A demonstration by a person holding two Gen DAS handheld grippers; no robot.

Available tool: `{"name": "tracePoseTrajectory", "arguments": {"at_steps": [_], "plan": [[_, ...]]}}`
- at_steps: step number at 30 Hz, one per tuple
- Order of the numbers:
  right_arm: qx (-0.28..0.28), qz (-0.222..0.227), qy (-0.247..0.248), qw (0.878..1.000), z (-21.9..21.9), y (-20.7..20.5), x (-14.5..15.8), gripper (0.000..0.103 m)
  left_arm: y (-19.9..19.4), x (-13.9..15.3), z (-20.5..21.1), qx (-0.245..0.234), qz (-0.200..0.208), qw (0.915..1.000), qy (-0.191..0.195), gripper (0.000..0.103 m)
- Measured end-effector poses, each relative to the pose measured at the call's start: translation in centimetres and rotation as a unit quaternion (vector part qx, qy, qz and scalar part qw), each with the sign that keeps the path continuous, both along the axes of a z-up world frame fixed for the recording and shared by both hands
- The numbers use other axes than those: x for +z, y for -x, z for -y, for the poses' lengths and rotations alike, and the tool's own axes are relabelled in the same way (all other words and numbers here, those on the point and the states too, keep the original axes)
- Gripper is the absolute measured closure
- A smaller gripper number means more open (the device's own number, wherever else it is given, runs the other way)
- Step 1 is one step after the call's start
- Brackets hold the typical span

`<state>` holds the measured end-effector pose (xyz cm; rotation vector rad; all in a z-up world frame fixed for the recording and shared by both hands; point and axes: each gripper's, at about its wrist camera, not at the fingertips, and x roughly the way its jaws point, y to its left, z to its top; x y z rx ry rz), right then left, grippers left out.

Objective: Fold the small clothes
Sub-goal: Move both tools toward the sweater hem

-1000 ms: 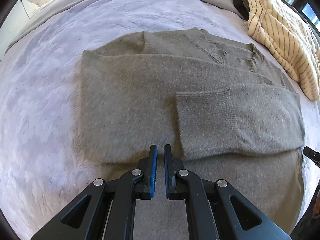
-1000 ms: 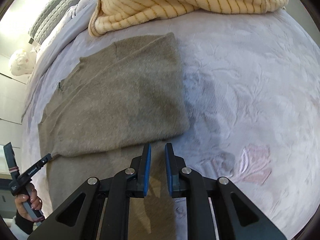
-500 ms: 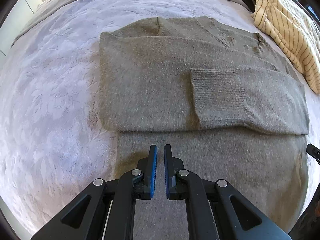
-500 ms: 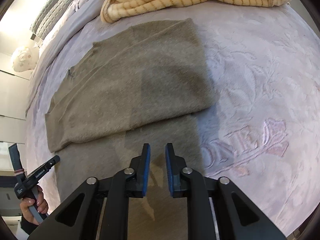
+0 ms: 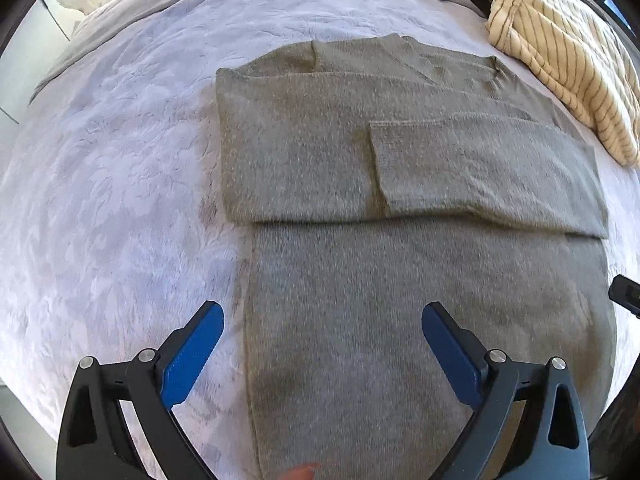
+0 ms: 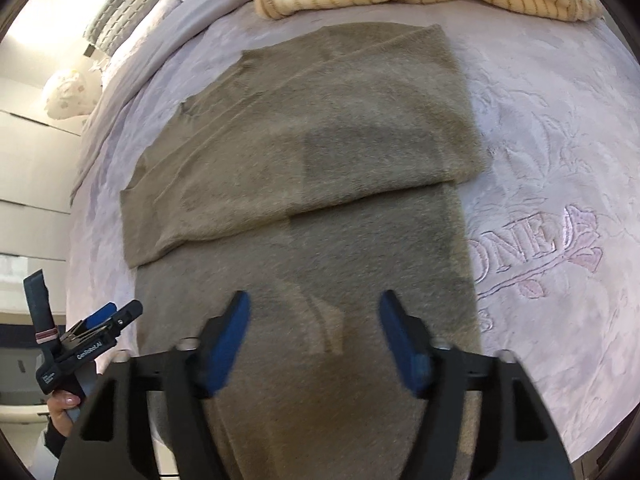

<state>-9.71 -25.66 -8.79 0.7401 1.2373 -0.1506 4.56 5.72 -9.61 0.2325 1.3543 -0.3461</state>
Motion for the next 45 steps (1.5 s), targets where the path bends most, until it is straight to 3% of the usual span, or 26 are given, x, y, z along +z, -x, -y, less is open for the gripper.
{"name": "tracePoseTrajectory", "arguments": {"at_steps": [2, 5, 18, 33, 39, 45], "plan": [[0.001, 0.012, -0.008, 1.0, -0.2, 0.2, 0.5, 0.02, 0.4, 0.2, -0.1, 0.001, 0.0, 1.0, -0.005, 0.001], [0.003, 0.023, -0.017, 1.0, -0.5, 0.5, 1.2, 0.008, 0.9, 0.4, 0.1, 0.0, -0.008, 1.0, -0.004, 0.001], [-0.003, -0.007, -0.058, 0.998, 0.2, 2.1, 0.8, 0.008, 1.6, 0.4, -1.0, 0.001, -0.041, 0.999, -0.02, 0.001], [0.044, -0.065, -0.109, 0.991, 0.8, 6.5, -1.0, 0.008, 4.6, 0.0, -3.7, -0.039, -0.098, 0.9941, 0.026, 0.001], [0.065, -0.073, -0.178, 0.979, 1.4, 11.1, -1.7, 0.008, 7.3, -1.2, -5.8, -0.053, -0.174, 0.9806, 0.073, 0.001], [0.092, -0.121, -0.231, 0.961, -0.2, 15.4, -4.4, 0.008, 11.4, -2.2, -6.3, -0.053, -0.243, 0.9627, 0.107, 0.001]]}}
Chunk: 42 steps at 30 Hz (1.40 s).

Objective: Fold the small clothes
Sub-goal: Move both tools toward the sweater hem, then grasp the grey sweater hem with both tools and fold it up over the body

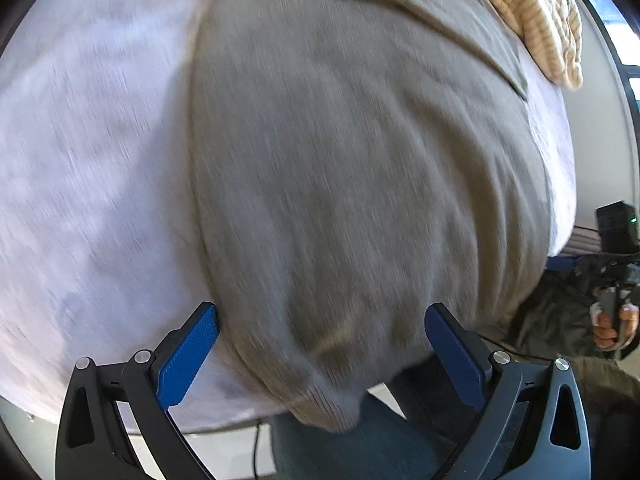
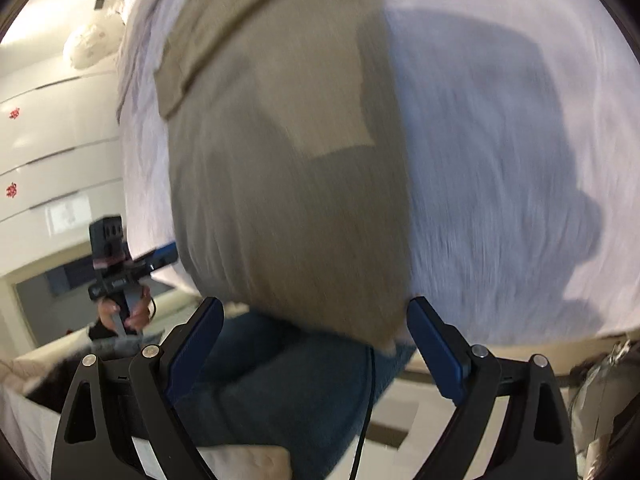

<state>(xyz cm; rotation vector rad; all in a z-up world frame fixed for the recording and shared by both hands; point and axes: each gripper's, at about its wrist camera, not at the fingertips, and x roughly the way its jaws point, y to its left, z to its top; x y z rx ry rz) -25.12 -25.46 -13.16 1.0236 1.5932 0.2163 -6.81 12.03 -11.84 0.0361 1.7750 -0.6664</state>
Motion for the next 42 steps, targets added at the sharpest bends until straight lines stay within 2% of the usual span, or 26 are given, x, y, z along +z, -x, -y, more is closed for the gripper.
{"name": "tracePoseTrajectory", "arguments": {"at_steps": [6, 9, 10, 11, 12, 13, 14, 15, 17, 21, 25, 26, 29, 31, 32, 34, 35, 36, 38, 40, 41, 42], "plan": [[-0.009, -0.016, -0.018, 1.0, -2.0, 0.6, -3.3, 0.008, 2.2, -1.0, 0.7, 0.006, -0.03, 0.9995, 0.006, 0.001], [-0.014, -0.032, -0.025, 0.999, -3.0, 0.5, -4.2, 0.009, 2.6, -1.2, 0.7, 0.009, -0.031, 0.9995, 0.007, 0.001], [-0.016, -0.036, -0.026, 0.999, -3.3, 0.5, -4.2, 0.012, 2.6, -1.2, 0.7, 0.009, -0.03, 0.9995, 0.006, 0.001], [-0.016, -0.041, -0.024, 0.999, -3.4, 0.5, -4.2, 0.028, 2.7, -1.1, 0.7, 0.009, -0.027, 0.9996, 0.006, 0.002], [-0.01, -0.048, -0.015, 0.999, -3.4, 0.8, -4.3, 0.055, 2.7, -1.0, 0.6, 0.009, -0.026, 0.9996, 0.008, 0.012], [-0.002, -0.049, -0.015, 0.999, -3.5, 1.0, -4.3, 0.067, 2.7, -0.9, 0.5, 0.009, -0.024, 0.9996, 0.007, 0.021], [0.001, -0.043, -0.023, 0.999, -3.5, 0.9, -4.1, 0.084, 2.6, -1.0, 0.4, 0.007, -0.023, 0.9997, 0.002, 0.042], [0.005, -0.032, -0.033, 0.999, -3.6, 0.9, -3.6, 0.091, 2.6, -1.2, 0.3, 0.005, -0.024, 0.9997, -0.003, 0.064], [0.007, -0.017, -0.044, 0.999, -3.6, 0.6, -2.6, 0.092, 2.4, -1.3, -0.3, 0.014, -0.042, 0.999, 0.01, 0.081], [-0.024, 0.045, -0.083, 0.995, -2.3, -0.9, 0.7, 0.093, 1.3, -0.1, -1.7, 0.032, -0.068, 0.9956, 0.056, 0.082], [-0.076, 0.116, -0.105, 0.985, -0.3, -4.0, 3.8, 0.093, -0.9, 1.9, -3.0, 0.077, -0.075, 0.988, 0.111, 0.082], [-0.088, 0.135, -0.107, 0.981, 0.3, -5.1, 4.6, 0.093, -1.9, 2.6, -3.3, 0.092, -0.069, 0.985, 0.128, 0.087], [-0.127, 0.185, -0.113, 0.968, 2.9, -8.7, 5.9, 0.093, -5.3, 4.2, -3.2, 0.129, -0.038, 0.9776, 0.162, 0.088], [-0.157, 0.207, -0.116, 0.959, 4.6, -11.3, 5.7, 0.093, -7.6, 4.7, -2.8, 0.143, -0.01, 0.9741, 0.175, 0.088], [-0.171, 0.21, -0.116, 0.956, 5.5, -12.8, 5.2, 0.093, -9.0, 4.9, -2.3, 0.148, 0.01, 0.973, 0.177, 0.088], [-0.175, 0.192, -0.096, 0.961, 6.1, -14.9, 4.4, 0.093, -11.5, 4.9, -1.3, 0.155, 0.046, 0.9722, 0.17, 0.088], [-0.16, 0.181, -0.077, 0.967, 6.2, -15.7, 4.2, 0.093, -12.3, 4.8, -1.1, 0.156, 0.055, 0.9724, 0.165, 0.088], [-0.115, 0.164, -0.039, 0.979, 5.6, -16.5, 4.5, 0.089, -13.0, 4.7, -0.8, 0.155, 0.065, 0.9731, 0.158, 0.088], [-0.015, 0.154, 0.026, 0.988, 3.2, -17.0, 5.7, 0.088, -13.3, 5.1, -0.4, 0.13, 0.089, 0.978, 0.137, 0.088], [0.113, 0.15, 0.088, 0.978, 0.0, -16.5, 6.9, 0.054, -12.4, 5.7, 0.4, 0.086, 0.115, 0.9835, 0.109, 0.087], [0.166, 0.152, 0.111, 0.968, -1.5, -16.1, 7.3, 0.028, -11.8, 5.8, 0.6, 0.069, 0.118, 0.9856, 0.099, 0.081], [0.225, 0.157, 0.128, 0.953, -3.5, -15.7, 7.6, 0.026, -11.3, 5.8, 0.9, 0.053, 0.117, 0.9876, 0.091, 0.05]]}}
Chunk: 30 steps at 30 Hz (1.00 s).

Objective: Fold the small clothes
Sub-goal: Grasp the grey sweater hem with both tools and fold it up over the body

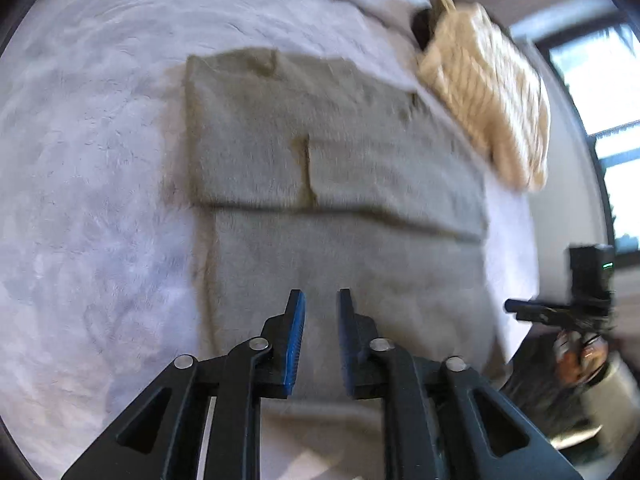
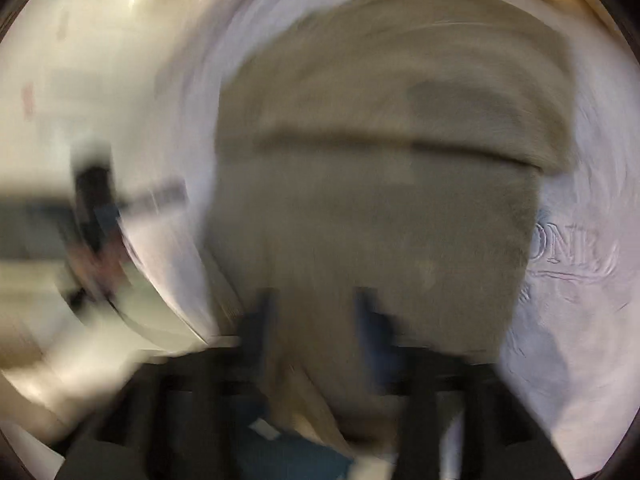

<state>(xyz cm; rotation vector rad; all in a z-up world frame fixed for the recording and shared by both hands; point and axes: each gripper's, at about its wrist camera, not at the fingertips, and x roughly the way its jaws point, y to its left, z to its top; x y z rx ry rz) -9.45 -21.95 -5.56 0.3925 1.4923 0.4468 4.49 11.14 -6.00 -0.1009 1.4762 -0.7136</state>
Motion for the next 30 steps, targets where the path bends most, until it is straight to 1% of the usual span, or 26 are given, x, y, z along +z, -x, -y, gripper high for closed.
{"name": "tracePoseTrajectory", "arguments": {"at_steps": [1, 2, 3, 4, 6, 7, 9, 10, 11, 13, 14, 15, 16, 17, 18, 19, 20, 21, 22, 23, 24, 25, 26, 28, 29, 30], "plan": [[0.055, -0.002, 0.017, 0.998, -1.9, 0.6, 0.1, 0.026, 0.7, 0.1, 0.3, -0.015, 0.002, 0.9998, -0.013, 0.03], [0.097, -0.007, 0.029, 0.995, -3.5, 1.1, -0.1, 0.026, 1.6, 0.6, 0.7, -0.029, 0.021, 0.9991, -0.02, 0.017], [0.132, -0.013, 0.038, 0.99, -4.9, 1.3, -0.4, 0.026, 2.6, 1.0, 1.3, -0.061, 0.035, 0.9974, -0.013, 0.017], [0.155, -0.017, 0.044, 0.987, -5.6, 1.6, -0.8, 0.026, 3.7, 1.3, 2.3, -0.109, 0.037, 0.9934, -0.01, 0.017], [0.198, -0.027, 0.061, 0.978, -7.2, 2.0, -1.9, 0.029, 5.9, 1.6, 4.4, -0.193, 0.05, 0.9797, -0.015, 0.017], [0.209, -0.034, 0.068, 0.975, -7.3, 2.5, -2.3, 0.03, 7.1, 1.6, 5.6, -0.24, 0.055, 0.9691, -0.014, 0.017], [0.216, -0.05, 0.073, 0.972, -7.3, 2.9, -3.2, 0.035, 10.2, 1.1, 7.8, -0.344, 0.063, 0.9368, -0.015, 0.017], [0.217, -0.055, 0.074, 0.972, -7.3, 3.0, -3.5, 0.036, 11.2, 0.9, 8.5, -0.377, 0.064, 0.9239, -0.016, 0.017], [0.218, -0.059, 0.077, 0.971, -7.6, 3.1, -3.7, 0.039, 12.8, 0.4, 9.3, -0.42, 0.066, 0.9049, -0.015, 0.017], [0.222, -0.071, 0.103, 0.967, -7.6, 3.6, -4.1, 0.046, 14.6, -0.4, 10.7, -0.472, 0.06, 0.8795, -0.013, 0.017], [0.226, -0.074, 0.115, 0.964, -7.7, 3.9, -4.3, 0.054, 15.4, -0.9, 11.2, -0.493, 0.051, 0.8682, -0.011, 0.017], [0.235, -0.076, 0.131, 0.96, -7.9, 4.3, -4.4, 0.067, 16.1, -1.3, 11.4, -0.509, 0.041, 0.8595, -0.01, 0.022], [0.238, -0.076, 0.14, 0.958, -7.7, 4.8, -4.1, 0.075, 16.9, -1.9, 11.5, -0.528, 0.034, 0.8485, -0.013, 0.033], [0.236, -0.076, 0.146, 0.958, -7.8, 4.9, -4.0, 0.093, 17.3, -2.3, 11.6, -0.54, 0.03, 0.841, -0.022, 0.068], [0.222, -0.074, 0.143, 0.961, -7.6, 5.0, -3.6, 0.094, 17.5, -2.7, 11.3, -0.546, 0.029, 0.8365, -0.035, 0.092], [0.204, -0.069, 0.142, 0.966, -7.1, 5.1, -3.2, 0.095, 17.4, -2.8, 10.9, -0.546, 0.026, 0.8367, -0.039, 0.094], [0.184, -0.065, 0.143, 0.97, -6.4, 5.0, -2.6, 0.096, 16.9, -2.5, 10.3, -0.535, 0.019, 0.8444, -0.029, 0.094], [0.159, -0.057, 0.144, 0.975, -5.5, 4.6, -1.8, 0.096, 16.2, -2.0, 9.8, -0.519, 0.013, 0.8544, -0.022, 0.094], [0.133, -0.049, 0.144, 0.979, -4.6, 4.3, -0.9, 0.096, 15.3, -1.4, 9.3, -0.497, 0.008, 0.8677, -0.016, 0.094], [0.107, -0.039, 0.142, 0.983, -4.5, 3.6, 0.0, 0.096, 14.1, -0.7, 8.8, -0.465, 0.002, 0.8853, -0.005, 0.094], [0.077, -0.024, 0.141, 0.987, -3.4, 2.9, 1.2, 0.096, 12.9, 0.1, 7.9, -0.437, 0.0, 0.8995, 0.003, 0.094], [0.061, -0.014, 0.144, 0.988, -2.8, 2.7, 2.0, 0.096, 11.8, 0.7, 7.2, -0.41, 0.0, 0.912, 0.008, 0.094], [0.044, 0.001, 0.15, 0.988, -2.1, 2.1, 3.0, 0.096, 10.5, 1.5, 6.4, -0.376, 0.001, 0.9267, 0.014, 0.094], [0.007, 0.036, 0.169, 0.985, -0.5, 0.3, 5.4, 0.096, 8.0, 2.9, 4.7, -0.31, 0.009, 0.9504, 0.026, 0.094], [-0.011, 0.054, 0.178, 0.982, 0.2, -0.5, 6.4, 0.096, 6.8, 3.7, 4.1, -0.276, 0.016, 0.9603, 0.033, 0.094], [-0.033, 0.076, 0.193, 0.978, 1.1, -1.3, 7.6, 0.096, 5.5, 4.3, 3.9, -0.245, 0.026, 0.9684, 0.038, 0.094]]}}
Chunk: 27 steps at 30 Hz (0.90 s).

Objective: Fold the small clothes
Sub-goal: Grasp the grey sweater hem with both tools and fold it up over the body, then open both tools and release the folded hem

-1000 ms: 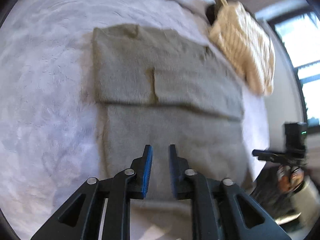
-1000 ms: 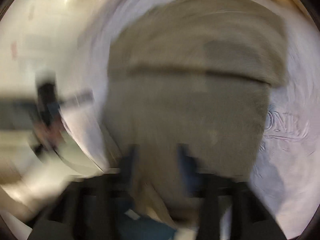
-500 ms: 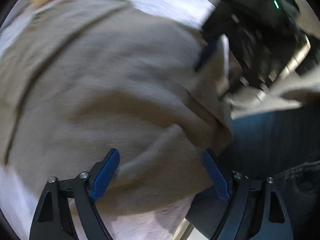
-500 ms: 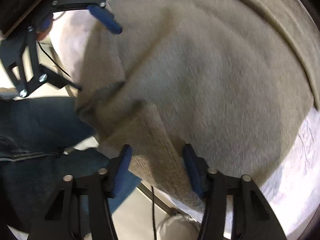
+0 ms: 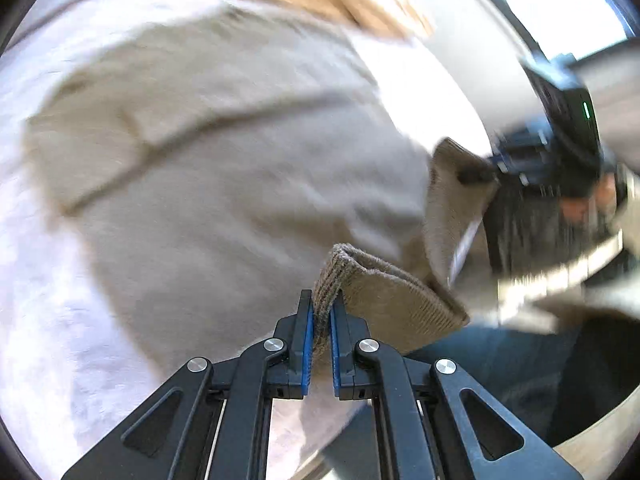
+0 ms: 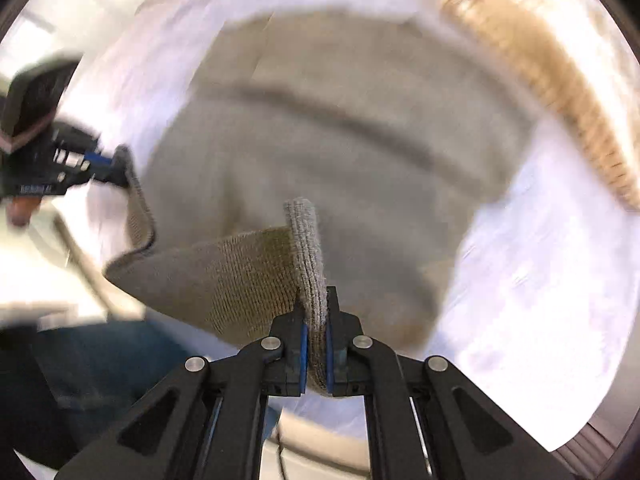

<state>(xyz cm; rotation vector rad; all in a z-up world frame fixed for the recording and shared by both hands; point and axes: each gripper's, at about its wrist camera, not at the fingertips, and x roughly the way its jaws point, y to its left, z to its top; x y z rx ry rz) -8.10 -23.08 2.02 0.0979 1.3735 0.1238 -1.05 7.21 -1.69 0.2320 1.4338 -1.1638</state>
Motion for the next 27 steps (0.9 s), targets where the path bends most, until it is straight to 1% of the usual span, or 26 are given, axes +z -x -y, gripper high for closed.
{"name": "tracePoseTrajectory", "arguments": {"at_steps": [1, 3, 5, 6, 7, 8, 9, 11, 14, 16, 18, 22, 24, 26, 27], "plan": [[-0.02, 0.026, 0.015, 0.999, 1.0, -1.1, 1.2, 0.096, -1.2, 0.7, -0.4, 0.03, 0.009, 0.9995, 0.008, 0.094], [-0.046, 0.064, 0.03, 0.996, 2.6, -3.1, 2.8, 0.096, -3.8, 2.1, -1.6, 0.093, 0.03, 0.9948, 0.027, 0.094], [-0.064, 0.091, 0.049, 0.993, 3.8, -5.5, 3.7, 0.096, -6.6, 3.3, -2.1, 0.155, 0.053, 0.9854, 0.046, 0.094], [-0.075, 0.109, 0.054, 0.99, 4.8, -7.2, 4.2, 0.096, -8.8, 4.0, -2.5, 0.179, 0.067, 0.9801, 0.053, 0.094], [-0.083, 0.12, 0.058, 0.988, 5.0, -8.2, 4.0, 0.096, -10.0, 4.5, -2.6, 0.199, 0.082, 0.9749, 0.058, 0.094], [-0.09, 0.126, 0.061, 0.986, 4.4, -10.2, 3.7, 0.096, -11.2, 4.8, -2.5, 0.219, 0.101, 0.9687, 0.059, 0.094], [-0.097, 0.131, 0.058, 0.985, 5.3, -12.1, 3.1, 0.096, -12.5, 5.0, -2.2, 0.237, 0.114, 0.9628, 0.062, 0.094], [-0.109, 0.13, 0.054, 0.984, 6.2, -14.1, 0.9, 0.096, -14.9, 4.6, -1.3, 0.264, 0.121, 0.9546, 0.068, 0.094], [-0.125, 0.111, 0.043, 0.985, 7.0, -16.9, -3.0, 0.096, -18.0, 2.6, 0.3, 0.285, 0.137, 0.9469, 0.056, 0.094], [-0.133, 0.097, 0.045, 0.985, 7.4, -17.2, -5.7, 0.096, -19.2, 0.3, 2.3, 0.291, 0.144, 0.945, 0.041, 0.094], [-0.149, 0.083, 0.043, 0.984, 8.3, -18.2, -8.6, 0.096, -20.3, -2.3, 3.8, 0.295, 0.145, 0.9442, 0.017, 0.094], [-0.194, 0.056, 0.01, 0.979, 10.4, -19.3, -14.5, 0.096, -21.3, -7.3, 5.9, 0.309, 0.151, 0.9389, -0.017, 0.094], [-0.211, 0.066, 0.0, 0.975, 10.7, -19.0, -15.6, 0.096, -22.0, -9.6, 6.3, 0.318, 0.151, 0.9355, -0.032, 0.094], [-0.214, 0.075, 0.007, 0.974, 10.5, -18.9, -15.4, 0.095, -22.5, -11.3, 6.2, 0.33, 0.149, 0.9311, -0.045, 0.094], [-0.214, 0.081, 0.016, 0.973, 10.3, -18.8, -15.1, 0.095, -22.4, -11.4, 6.0, 0.335, 0.147, 0.9294, -0.047, 0.094]]}}
